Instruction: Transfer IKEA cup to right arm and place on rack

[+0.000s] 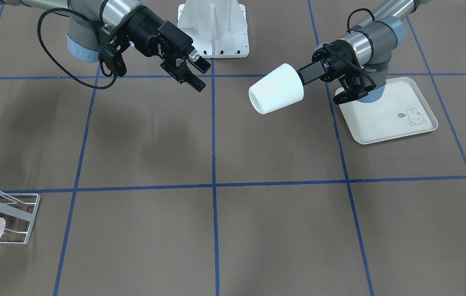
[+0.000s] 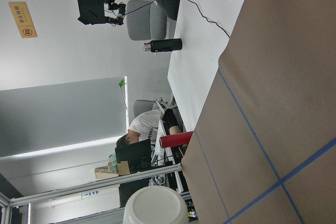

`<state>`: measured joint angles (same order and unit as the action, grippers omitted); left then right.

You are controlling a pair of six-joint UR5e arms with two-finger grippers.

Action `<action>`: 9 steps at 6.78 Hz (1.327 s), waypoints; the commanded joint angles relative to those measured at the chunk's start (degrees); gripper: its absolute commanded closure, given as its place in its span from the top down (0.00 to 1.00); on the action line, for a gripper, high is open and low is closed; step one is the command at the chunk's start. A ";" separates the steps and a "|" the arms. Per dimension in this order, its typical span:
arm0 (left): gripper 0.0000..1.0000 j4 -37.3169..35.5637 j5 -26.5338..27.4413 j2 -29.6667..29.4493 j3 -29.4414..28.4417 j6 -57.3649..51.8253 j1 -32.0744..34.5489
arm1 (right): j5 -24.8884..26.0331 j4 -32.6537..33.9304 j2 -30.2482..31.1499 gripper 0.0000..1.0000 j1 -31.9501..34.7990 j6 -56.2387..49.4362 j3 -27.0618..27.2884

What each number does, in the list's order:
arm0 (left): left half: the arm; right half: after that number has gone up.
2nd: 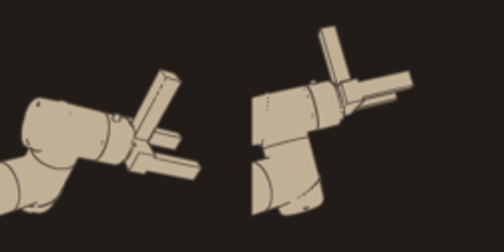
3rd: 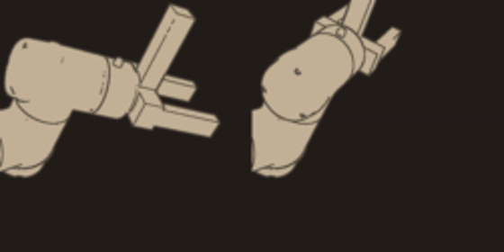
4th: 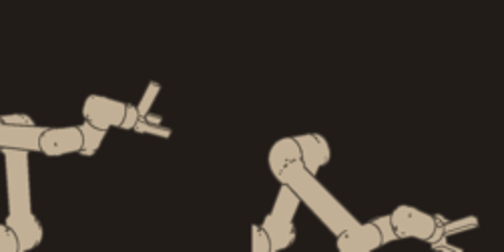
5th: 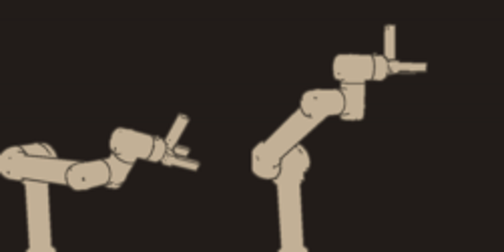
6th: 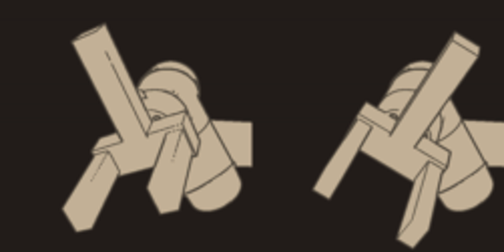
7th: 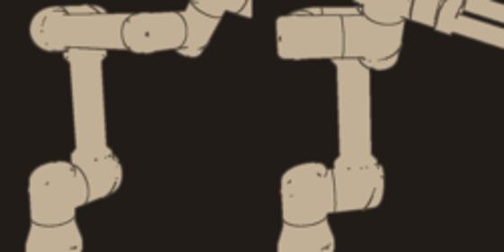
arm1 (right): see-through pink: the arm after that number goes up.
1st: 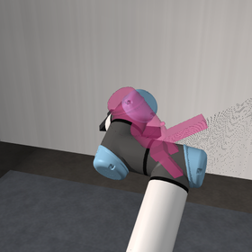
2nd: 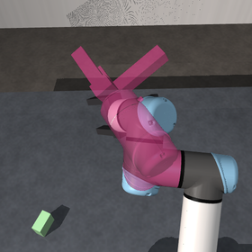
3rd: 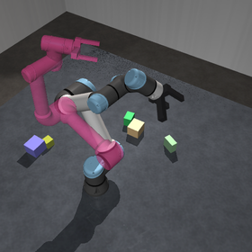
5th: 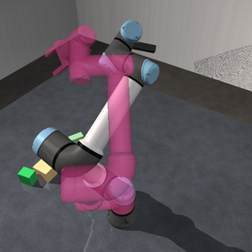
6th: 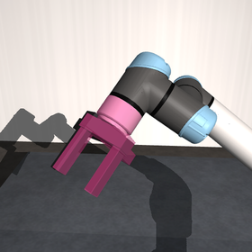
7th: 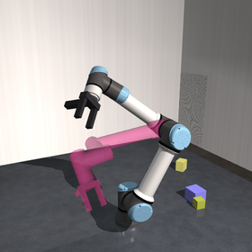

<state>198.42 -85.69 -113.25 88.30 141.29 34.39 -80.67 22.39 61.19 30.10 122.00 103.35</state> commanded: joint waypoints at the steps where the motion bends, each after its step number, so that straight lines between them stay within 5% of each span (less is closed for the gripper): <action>1: 0.00 0.39 2.46 -1.27 -0.67 -0.14 -1.96 | 0.34 -0.06 -0.37 1.00 -0.04 0.79 -0.52; 9: 0.00 -3.74 5.36 -7.86 -6.91 -1.02 -4.51 | 7.55 0.20 -0.37 1.00 -2.07 -2.38 -3.42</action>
<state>194.95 -80.39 -120.19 82.53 140.35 30.05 -73.35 22.77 60.82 28.15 119.88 100.05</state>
